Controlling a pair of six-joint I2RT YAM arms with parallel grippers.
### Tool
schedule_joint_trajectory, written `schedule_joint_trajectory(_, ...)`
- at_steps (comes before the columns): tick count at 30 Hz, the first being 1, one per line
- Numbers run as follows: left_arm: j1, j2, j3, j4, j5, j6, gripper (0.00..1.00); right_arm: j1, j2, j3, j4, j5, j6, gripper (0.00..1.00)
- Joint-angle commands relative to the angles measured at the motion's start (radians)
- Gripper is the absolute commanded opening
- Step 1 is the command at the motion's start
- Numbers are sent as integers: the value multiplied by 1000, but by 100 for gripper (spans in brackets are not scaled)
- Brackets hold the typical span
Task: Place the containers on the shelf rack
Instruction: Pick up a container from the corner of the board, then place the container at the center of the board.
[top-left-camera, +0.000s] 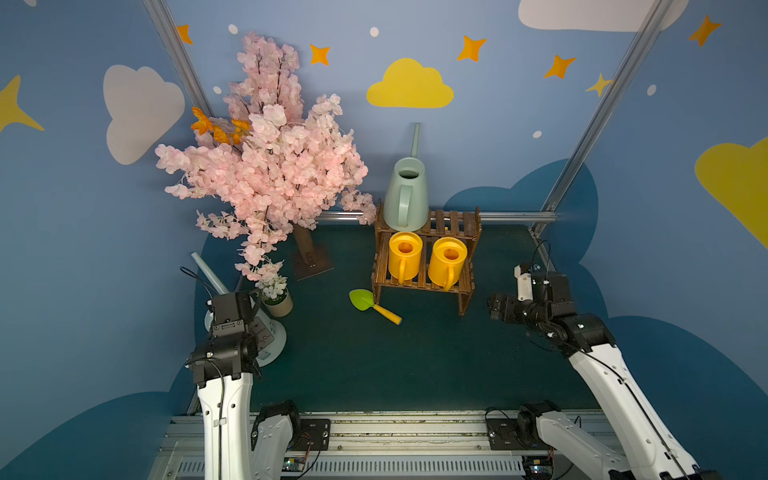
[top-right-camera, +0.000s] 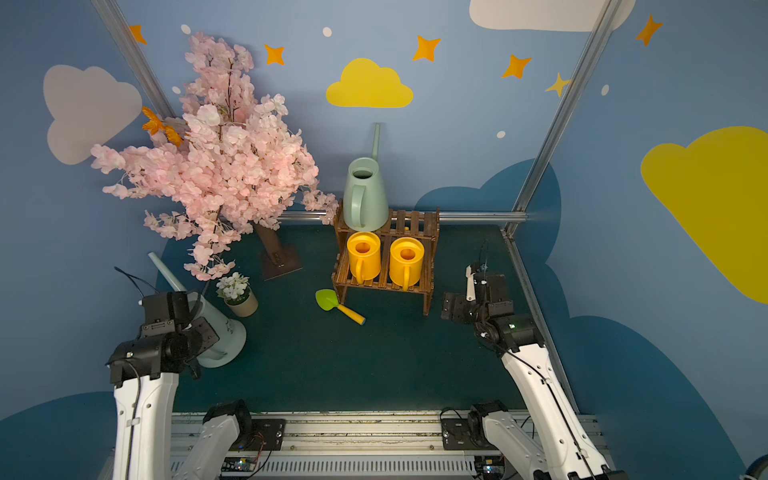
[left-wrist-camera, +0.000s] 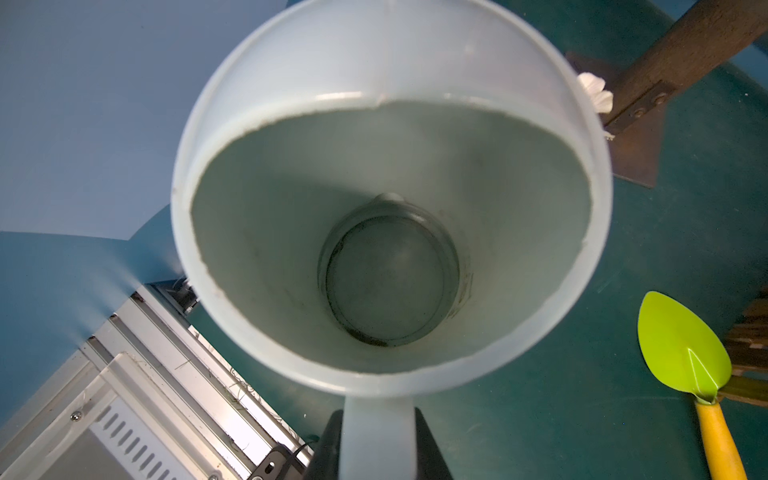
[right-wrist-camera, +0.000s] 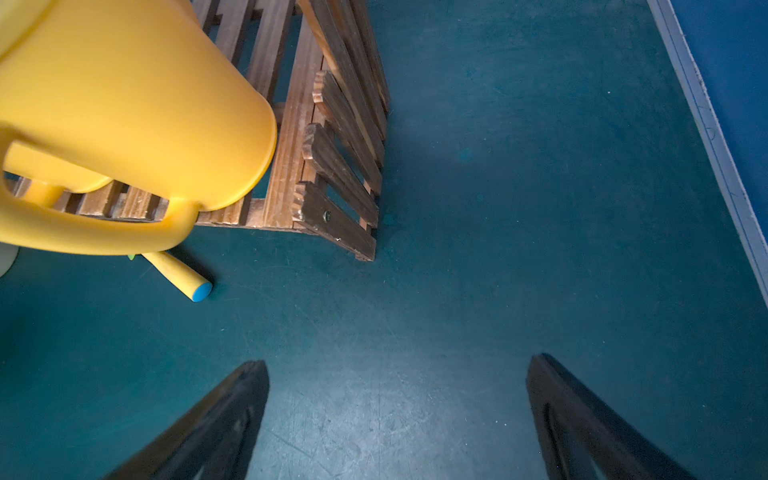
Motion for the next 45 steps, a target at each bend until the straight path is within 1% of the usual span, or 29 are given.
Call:
schedule_joint_trajectory(1,-10,3,76,-14,25,-15,2,-5,-22,-9,-15,-4,1,98)
schedule_joint_trajectory(7,-76,11,164,-104,5,-59,2,-5,-44,-18,-19,-3,1,98)
schedule_joint_trajectory(9,-103,-5,168,-128,-1,-94,2,-6,-53,-26,-19,-3,4,98)
schedule_joint_trajectory(13,-141,-51,150,-157,34,-167,2,-5,-67,-42,-21,-6,7,98)
schedule_joint_trajectory(20,-195,-64,155,-196,59,-204,2,-4,-69,-46,-21,-9,4,98)
schedule_joint_trajectory(28,-325,-46,174,-224,-22,-306,2,-5,-66,-48,-16,-9,4,98)
schedule_joint_trajectory(31,-414,-26,161,-230,-72,-378,2,-5,-66,-49,-16,-8,6,98)
schedule_joint_trajectory(33,-491,-6,153,-234,-118,-431,2,-5,-68,-49,-18,-8,6,98)
schedule_joint_trajectory(37,-691,52,152,-250,-223,-577,2,-5,-67,-46,-21,-6,5,98)
schedule_joint_trajectory(40,-841,121,170,-283,-312,-700,2,-7,-68,-46,-21,-3,4,98)
schedule_joint_trajectory(42,-917,164,182,-296,-343,-772,2,-7,-69,-46,-24,-2,3,98)
schedule_joint_trajectory(45,-1003,213,192,-296,-381,-860,2,-6,-72,-48,-26,-1,1,98)
